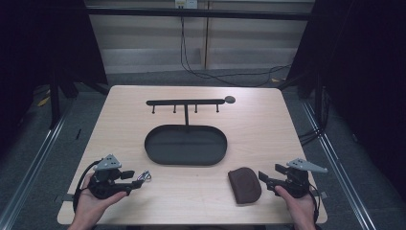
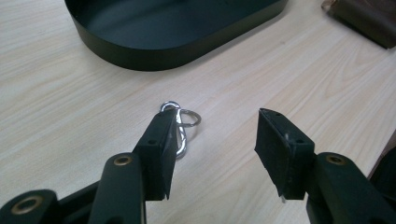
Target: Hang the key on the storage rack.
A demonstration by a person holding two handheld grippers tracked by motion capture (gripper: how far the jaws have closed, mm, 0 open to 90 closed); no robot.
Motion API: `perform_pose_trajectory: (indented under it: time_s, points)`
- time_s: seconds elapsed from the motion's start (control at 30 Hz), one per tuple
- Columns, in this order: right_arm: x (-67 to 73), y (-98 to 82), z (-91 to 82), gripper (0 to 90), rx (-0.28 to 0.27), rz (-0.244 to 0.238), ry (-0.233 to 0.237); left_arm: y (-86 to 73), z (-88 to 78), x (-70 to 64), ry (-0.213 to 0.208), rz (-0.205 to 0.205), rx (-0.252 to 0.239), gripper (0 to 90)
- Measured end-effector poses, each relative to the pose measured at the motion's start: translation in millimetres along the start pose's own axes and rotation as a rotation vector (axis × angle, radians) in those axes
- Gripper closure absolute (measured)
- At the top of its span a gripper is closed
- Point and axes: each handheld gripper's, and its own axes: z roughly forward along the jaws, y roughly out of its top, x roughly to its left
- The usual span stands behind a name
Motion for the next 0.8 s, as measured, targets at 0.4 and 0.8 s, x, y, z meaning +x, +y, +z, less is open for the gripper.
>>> perform_pose_trajectory:
  time_s: [0.4, 0.8]
  points:
    - [0.8, -0.1, 0.5, 21.6, 0.007, -0.002, 0.013, 23.5, 4.7, -0.1, -0.013, 0.102, 0.103, 53.4]
    - [0.6, -0.3, 2.2, 21.7, 0.024, 0.005, 0.009, 36.2, 20.5, 7.1, 0.002, 0.149, 0.246, 56.0]
